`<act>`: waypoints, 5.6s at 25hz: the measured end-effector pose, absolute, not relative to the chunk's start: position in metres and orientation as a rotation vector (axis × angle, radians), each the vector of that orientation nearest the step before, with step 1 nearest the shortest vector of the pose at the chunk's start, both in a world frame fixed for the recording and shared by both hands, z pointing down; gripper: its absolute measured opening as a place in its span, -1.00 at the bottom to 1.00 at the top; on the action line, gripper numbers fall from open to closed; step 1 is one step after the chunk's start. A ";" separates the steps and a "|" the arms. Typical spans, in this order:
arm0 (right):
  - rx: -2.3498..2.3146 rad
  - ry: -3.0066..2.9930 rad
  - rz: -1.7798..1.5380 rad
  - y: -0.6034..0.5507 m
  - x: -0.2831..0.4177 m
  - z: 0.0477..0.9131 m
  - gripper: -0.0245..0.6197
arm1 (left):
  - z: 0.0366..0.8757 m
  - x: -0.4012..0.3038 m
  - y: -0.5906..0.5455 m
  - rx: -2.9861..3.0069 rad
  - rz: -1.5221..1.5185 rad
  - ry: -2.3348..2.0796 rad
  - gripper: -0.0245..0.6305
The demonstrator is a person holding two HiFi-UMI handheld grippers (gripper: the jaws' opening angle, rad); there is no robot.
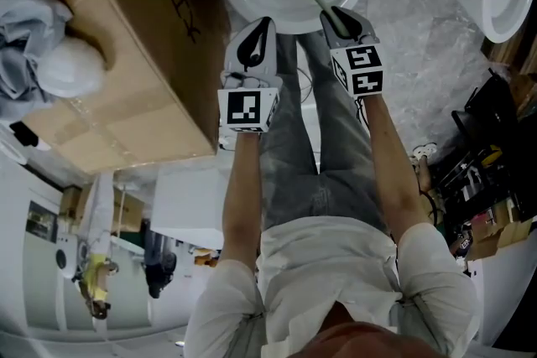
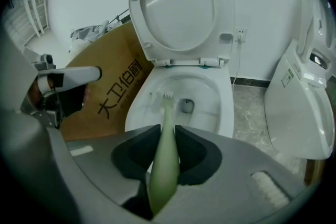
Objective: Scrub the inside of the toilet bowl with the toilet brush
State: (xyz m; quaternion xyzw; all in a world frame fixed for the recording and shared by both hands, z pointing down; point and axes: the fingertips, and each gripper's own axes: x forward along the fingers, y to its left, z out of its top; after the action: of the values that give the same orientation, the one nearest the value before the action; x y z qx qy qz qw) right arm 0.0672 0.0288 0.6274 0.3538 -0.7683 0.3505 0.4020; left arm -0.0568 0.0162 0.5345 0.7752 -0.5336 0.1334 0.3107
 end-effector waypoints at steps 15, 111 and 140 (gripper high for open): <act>0.783 -1.869 0.958 0.051 0.055 0.652 -0.64 | 0.541 -0.054 0.032 2.030 0.352 -1.400 -0.87; 0.563 -1.500 0.487 -0.129 0.141 0.631 -0.62 | 0.549 -0.043 -0.020 2.040 0.301 -1.327 -0.87; 0.675 -1.650 0.503 -0.110 0.046 0.627 -0.62 | 0.540 -0.063 -0.019 2.030 0.278 -1.351 -0.87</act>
State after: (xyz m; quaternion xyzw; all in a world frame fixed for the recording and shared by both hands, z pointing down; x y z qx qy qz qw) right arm 0.0458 -0.1101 0.6267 0.2913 -0.7121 0.2172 0.6008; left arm -0.0629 -0.0188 0.5396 0.7789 -0.5181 0.1066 0.3370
